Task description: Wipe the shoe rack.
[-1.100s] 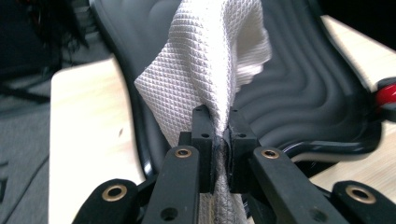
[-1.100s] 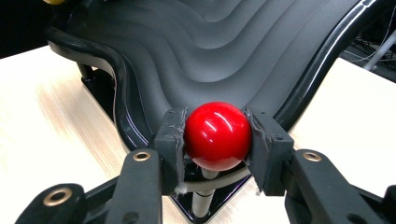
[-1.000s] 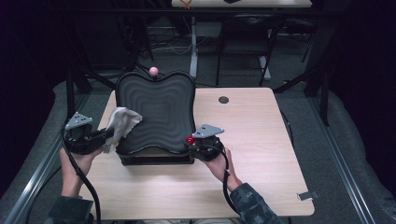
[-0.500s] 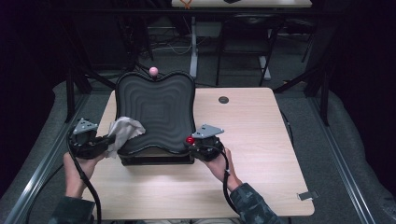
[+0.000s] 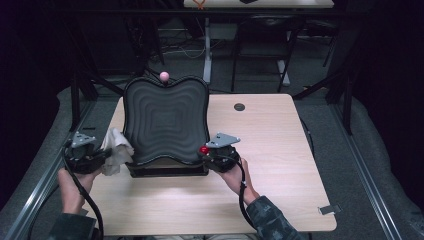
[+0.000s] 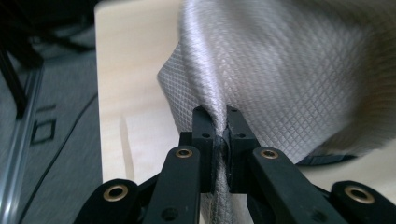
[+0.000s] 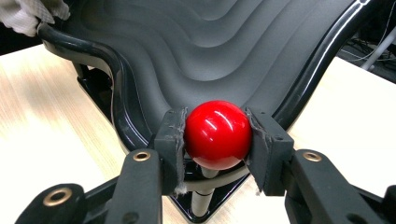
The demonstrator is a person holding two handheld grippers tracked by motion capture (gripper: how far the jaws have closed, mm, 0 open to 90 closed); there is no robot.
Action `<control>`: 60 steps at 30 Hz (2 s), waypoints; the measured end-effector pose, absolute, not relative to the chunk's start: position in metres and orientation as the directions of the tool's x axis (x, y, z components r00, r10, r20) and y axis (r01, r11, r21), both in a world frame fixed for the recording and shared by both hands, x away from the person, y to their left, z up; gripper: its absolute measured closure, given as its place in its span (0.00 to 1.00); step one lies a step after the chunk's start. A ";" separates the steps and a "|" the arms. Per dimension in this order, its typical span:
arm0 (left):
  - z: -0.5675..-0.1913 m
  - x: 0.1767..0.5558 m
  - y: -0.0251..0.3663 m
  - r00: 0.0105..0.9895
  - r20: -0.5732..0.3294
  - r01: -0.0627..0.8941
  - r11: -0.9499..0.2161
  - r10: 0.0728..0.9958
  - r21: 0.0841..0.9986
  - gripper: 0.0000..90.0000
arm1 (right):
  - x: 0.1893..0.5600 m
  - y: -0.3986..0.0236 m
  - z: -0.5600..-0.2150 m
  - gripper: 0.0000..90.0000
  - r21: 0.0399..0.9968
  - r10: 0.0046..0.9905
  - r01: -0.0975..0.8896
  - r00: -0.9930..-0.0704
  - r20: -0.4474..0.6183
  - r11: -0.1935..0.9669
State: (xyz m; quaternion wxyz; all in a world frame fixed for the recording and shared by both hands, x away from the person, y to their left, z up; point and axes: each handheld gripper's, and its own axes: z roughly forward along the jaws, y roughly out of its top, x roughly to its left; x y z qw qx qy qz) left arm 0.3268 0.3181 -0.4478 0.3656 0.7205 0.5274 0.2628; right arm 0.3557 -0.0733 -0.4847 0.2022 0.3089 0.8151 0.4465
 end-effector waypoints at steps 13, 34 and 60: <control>-0.447 0.337 0.297 0.416 -0.072 0.536 -0.180 0.906 0.825 0.93 | 0.356 -0.074 -0.485 0.66 0.851 0.688 0.325 -0.724 -0.057 0.412; -0.451 0.332 0.318 0.375 -0.081 0.620 -0.184 0.924 0.763 0.94 | 0.351 -0.081 -0.484 0.66 0.846 0.682 0.338 -0.731 -0.040 0.412; -0.463 0.351 0.292 0.428 -0.067 0.594 -0.225 0.901 0.772 0.94 | 0.333 -0.083 -0.487 0.66 0.855 0.726 0.316 -0.680 -0.097 0.411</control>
